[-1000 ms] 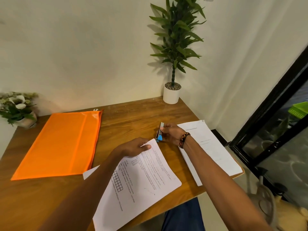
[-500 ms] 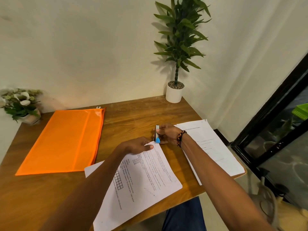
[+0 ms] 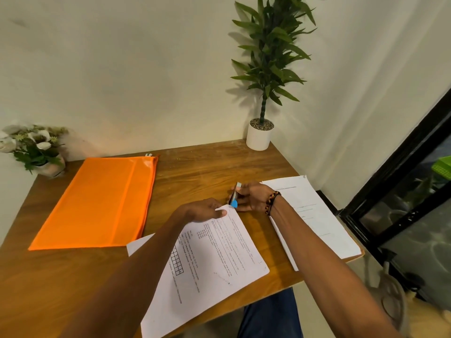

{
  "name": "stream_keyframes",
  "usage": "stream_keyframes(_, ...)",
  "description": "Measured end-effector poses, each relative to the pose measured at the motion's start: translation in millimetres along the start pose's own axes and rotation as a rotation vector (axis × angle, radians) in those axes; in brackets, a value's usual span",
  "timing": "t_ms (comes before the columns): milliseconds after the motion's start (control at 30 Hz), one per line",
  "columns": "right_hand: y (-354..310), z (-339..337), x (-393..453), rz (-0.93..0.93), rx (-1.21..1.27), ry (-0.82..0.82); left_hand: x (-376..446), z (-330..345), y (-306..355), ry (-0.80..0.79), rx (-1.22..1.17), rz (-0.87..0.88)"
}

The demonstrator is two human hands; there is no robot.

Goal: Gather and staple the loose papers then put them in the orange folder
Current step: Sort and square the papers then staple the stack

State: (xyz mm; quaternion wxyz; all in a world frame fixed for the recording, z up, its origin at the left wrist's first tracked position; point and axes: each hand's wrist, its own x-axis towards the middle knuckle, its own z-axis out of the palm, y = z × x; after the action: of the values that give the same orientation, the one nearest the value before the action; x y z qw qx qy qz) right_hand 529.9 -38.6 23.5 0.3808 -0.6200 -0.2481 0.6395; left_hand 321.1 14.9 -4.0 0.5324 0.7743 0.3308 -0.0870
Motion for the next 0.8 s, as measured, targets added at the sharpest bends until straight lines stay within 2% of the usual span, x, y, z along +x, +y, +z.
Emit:
stream_keyframes(367, 12, -18, -3, -0.118, 0.185, -0.117, -6, 1, 1, 0.045, -0.067, 0.004)
stream_keyframes(500, 19, -26, -6, -0.104, 0.198, -0.165, -5, 2, -3, 0.052, -0.088, 0.026)
stream_keyframes(800, 26, -21, -3, -0.053, 0.191, -0.077, -7, 4, 2, 0.071, -0.038, 0.001)
